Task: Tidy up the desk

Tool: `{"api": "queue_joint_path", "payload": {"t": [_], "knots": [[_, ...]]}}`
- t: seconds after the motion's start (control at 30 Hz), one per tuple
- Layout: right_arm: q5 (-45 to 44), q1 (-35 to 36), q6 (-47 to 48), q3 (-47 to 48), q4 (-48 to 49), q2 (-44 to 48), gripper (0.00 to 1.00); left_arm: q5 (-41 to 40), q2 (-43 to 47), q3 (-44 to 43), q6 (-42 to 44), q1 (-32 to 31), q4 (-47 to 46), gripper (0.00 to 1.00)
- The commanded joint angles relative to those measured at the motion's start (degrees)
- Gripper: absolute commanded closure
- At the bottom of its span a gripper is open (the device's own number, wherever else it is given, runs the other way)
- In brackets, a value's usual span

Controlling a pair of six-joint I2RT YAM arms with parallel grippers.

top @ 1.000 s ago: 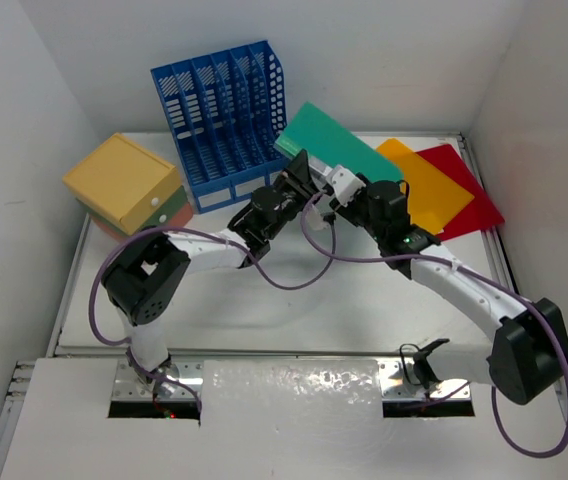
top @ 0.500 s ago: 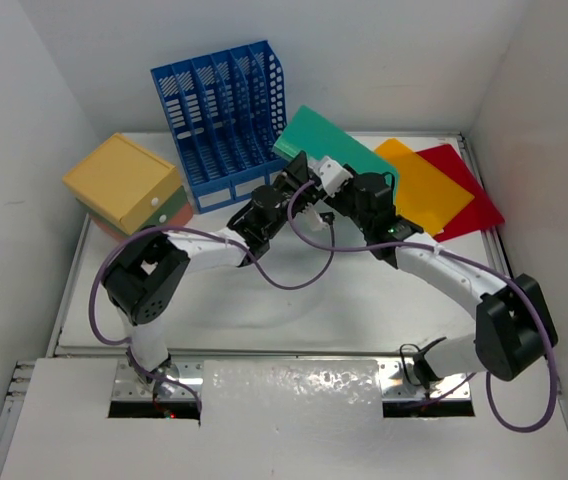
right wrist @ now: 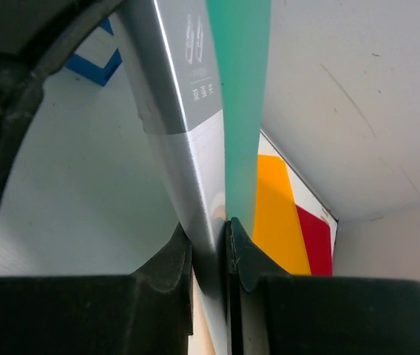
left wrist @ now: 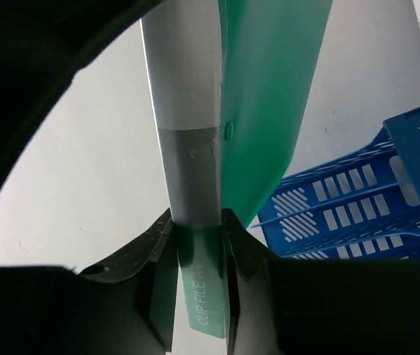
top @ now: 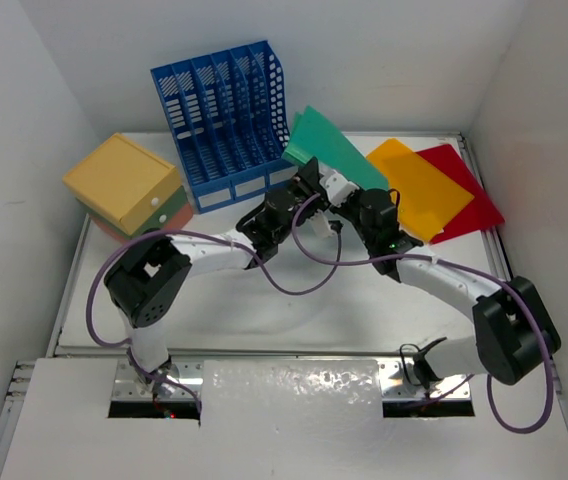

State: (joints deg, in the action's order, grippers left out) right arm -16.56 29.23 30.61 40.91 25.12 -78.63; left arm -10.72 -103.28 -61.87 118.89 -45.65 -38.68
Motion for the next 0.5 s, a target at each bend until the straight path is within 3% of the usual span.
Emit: {"api": "queue_joint_path", "payload": {"t": [0.0, 0.03, 0.07, 0.2, 0.33, 0.47], "knots": [[-5.77, -0.58, -1.42, 0.14, 7.92, 0.32, 1.00, -4.56, 1.60, -4.66, 8.47, -3.74, -4.04, 0.73], [-5.77, -0.58, -1.95, -0.03, 8.10, 0.41, 1.00, -5.96, 1.07, -6.15, 7.51, -4.01, -3.86, 0.07], [-6.20, -0.67, -2.48, -0.12, 8.19, 0.41, 1.00, -8.41, 0.55, -6.94, 6.63, -4.18, -3.78, 0.00], [-6.21, -3.91, -7.30, 0.05, 6.96, 1.55, 1.00, -13.70, 2.55, -12.82, -1.88, -4.45, 6.39, 0.00], [-4.19, -6.99, -11.71, 0.49, 5.38, 3.13, 1.00, -21.68, 6.42, -18.19, -18.64, -4.54, 19.66, 0.00], [-2.34, -8.58, -15.92, 1.98, 3.01, 4.27, 1.00, -24.43, 9.50, -26.27, -36.41, -4.80, 44.95, 0.00]]}}
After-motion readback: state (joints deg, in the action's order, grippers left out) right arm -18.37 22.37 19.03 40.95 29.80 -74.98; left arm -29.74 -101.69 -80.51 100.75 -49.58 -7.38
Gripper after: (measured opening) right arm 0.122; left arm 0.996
